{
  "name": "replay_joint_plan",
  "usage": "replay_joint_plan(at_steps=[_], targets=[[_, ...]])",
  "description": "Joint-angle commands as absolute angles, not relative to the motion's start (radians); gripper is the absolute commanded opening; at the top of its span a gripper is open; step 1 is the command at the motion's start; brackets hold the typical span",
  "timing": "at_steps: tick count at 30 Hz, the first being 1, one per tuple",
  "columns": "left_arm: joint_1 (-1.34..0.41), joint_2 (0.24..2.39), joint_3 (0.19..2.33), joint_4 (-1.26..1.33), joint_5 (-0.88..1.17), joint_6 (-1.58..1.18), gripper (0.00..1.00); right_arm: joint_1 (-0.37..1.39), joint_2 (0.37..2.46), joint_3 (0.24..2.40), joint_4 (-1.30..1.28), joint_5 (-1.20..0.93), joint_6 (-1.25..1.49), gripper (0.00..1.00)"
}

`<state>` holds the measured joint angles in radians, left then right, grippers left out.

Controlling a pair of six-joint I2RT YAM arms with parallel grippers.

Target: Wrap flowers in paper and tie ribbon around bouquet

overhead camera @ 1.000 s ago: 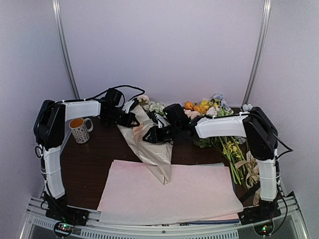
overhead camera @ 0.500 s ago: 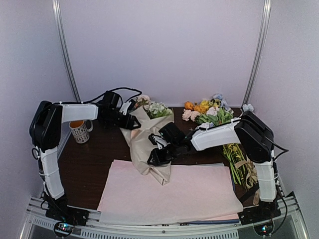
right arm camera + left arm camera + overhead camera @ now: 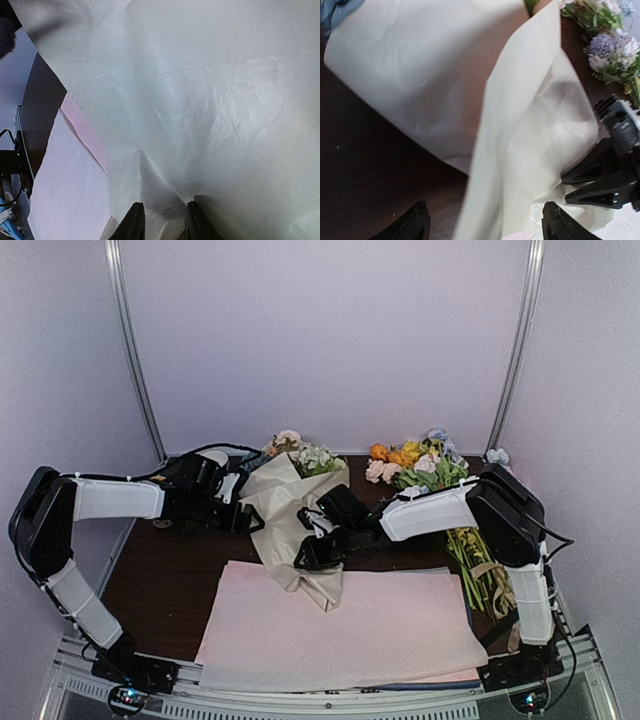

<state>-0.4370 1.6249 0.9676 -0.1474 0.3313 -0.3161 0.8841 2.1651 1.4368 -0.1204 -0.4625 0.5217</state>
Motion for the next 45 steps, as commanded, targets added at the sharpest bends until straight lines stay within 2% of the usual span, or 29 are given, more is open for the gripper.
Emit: replay_joint_plan(at_steps=[1,4,7,10,11,13,14,21,27,38,45], targets=[[-0.437,1.645,0.936,-0.103,0.258,-0.347,0.80,0.886,2.177,1.446,-0.148,-0.439,0.526,0.28],[-0.437,1.660,0.930,-0.063,0.267,-0.342,0.80,0.886,2.171,1.442,-0.151,-0.436,0.524,0.28],[-0.438,1.716,0.946,0.042,0.403,-0.346,0.79,0.886,2.170,1.442,-0.157,-0.436,0.516,0.28],[-0.438,1.798,0.988,0.141,0.497,-0.378,0.69,0.886,2.170,1.445,-0.167,-0.432,0.512,0.28],[-0.437,1.821,0.998,0.159,0.503,-0.383,0.57,0.885,2.166,1.446,-0.170,-0.432,0.510,0.28],[-0.436,1.848,1.030,0.156,0.501,-0.383,0.13,0.886,2.156,1.444,-0.176,-0.431,0.502,0.28],[-0.436,1.854,1.049,0.141,0.500,-0.374,0.00,0.885,2.148,1.442,-0.180,-0.431,0.497,0.29],[-0.436,1.861,1.215,0.003,0.435,-0.235,0.00,0.897,2.047,1.401,-0.225,-0.416,0.361,0.29],[-0.416,1.901,1.346,-0.080,0.410,-0.167,0.00,0.905,2.047,1.324,-0.263,-0.400,0.312,0.29],[-0.373,2.051,1.403,-0.094,0.421,-0.160,0.00,0.932,1.998,1.247,-0.327,-0.344,0.214,0.28],[-0.372,2.087,1.430,-0.108,0.428,-0.150,0.00,0.931,1.921,1.330,-0.380,-0.376,0.181,0.28]])
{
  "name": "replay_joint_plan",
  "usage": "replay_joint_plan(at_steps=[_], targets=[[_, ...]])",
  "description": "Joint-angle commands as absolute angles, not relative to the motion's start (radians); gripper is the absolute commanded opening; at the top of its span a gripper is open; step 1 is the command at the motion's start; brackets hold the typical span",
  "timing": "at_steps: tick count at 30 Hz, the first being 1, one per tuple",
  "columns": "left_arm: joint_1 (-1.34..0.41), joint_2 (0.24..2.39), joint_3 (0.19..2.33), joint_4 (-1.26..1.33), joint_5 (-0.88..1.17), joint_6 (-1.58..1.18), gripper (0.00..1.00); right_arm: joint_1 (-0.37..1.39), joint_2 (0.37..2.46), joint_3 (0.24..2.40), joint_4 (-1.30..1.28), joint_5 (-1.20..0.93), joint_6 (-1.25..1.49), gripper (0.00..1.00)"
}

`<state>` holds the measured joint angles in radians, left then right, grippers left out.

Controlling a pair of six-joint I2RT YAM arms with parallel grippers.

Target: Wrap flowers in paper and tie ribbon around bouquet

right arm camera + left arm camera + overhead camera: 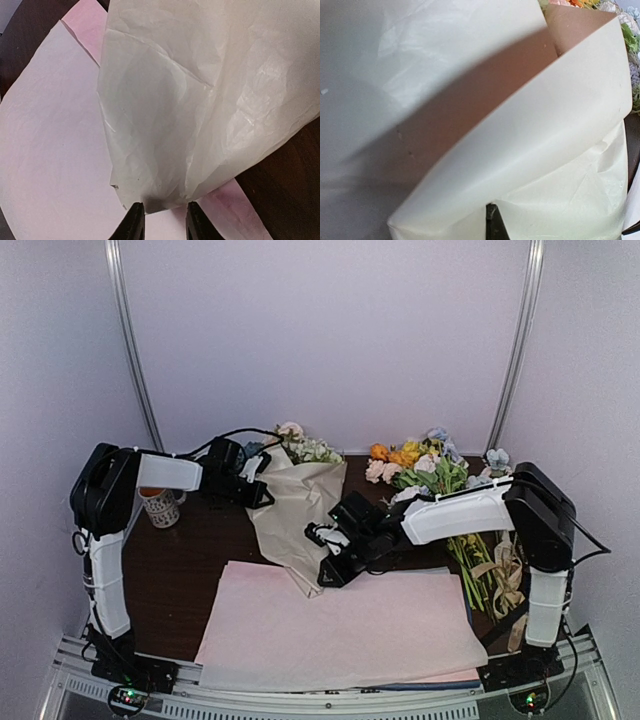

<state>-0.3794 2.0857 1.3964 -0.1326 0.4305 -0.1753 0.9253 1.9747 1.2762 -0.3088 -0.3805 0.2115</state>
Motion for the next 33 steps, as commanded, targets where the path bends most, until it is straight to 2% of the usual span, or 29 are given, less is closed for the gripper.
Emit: replay_joint_plan(at_steps=[1,11,15,17,20,21,23,24,25,29,30,33], targets=[[-0.372,2.086,1.430,-0.110,0.428,-0.148,0.00,0.932,1.923,1.352,-0.373,-0.382,0.187,0.28],[-0.370,2.063,1.417,-0.107,0.455,-0.140,0.00,0.942,2.168,1.599,-0.369,-0.341,0.258,0.27],[-0.358,2.019,1.393,-0.077,0.494,-0.139,0.01,0.955,2.223,1.612,-0.409,-0.329,0.234,0.26],[-0.347,1.990,1.384,-0.061,0.522,-0.136,0.11,0.961,2.225,1.579,-0.400,-0.325,0.231,0.26],[-0.341,1.972,1.386,-0.044,0.596,-0.103,0.47,0.969,2.226,1.543,-0.391,-0.324,0.226,0.26],[-0.341,1.973,1.398,-0.047,0.625,-0.092,0.53,0.969,2.226,1.531,-0.382,-0.324,0.226,0.26],[-0.342,1.981,1.419,-0.056,0.652,-0.084,0.55,0.969,2.229,1.519,-0.372,-0.327,0.228,0.26],[-0.342,1.983,1.429,-0.061,0.648,-0.082,0.54,0.969,2.231,1.516,-0.371,-0.329,0.230,0.26],[-0.343,1.985,1.439,-0.068,0.641,-0.079,0.48,0.969,2.233,1.516,-0.370,-0.332,0.230,0.26],[-0.342,1.989,1.478,-0.092,0.620,-0.067,0.04,0.968,2.234,1.516,-0.369,-0.342,0.229,0.26],[-0.342,1.988,1.488,-0.100,0.608,-0.064,0.00,0.969,2.233,1.514,-0.371,-0.343,0.229,0.26],[-0.338,1.978,1.509,-0.096,0.533,-0.069,0.00,0.971,2.234,1.504,-0.372,-0.345,0.225,0.26]])
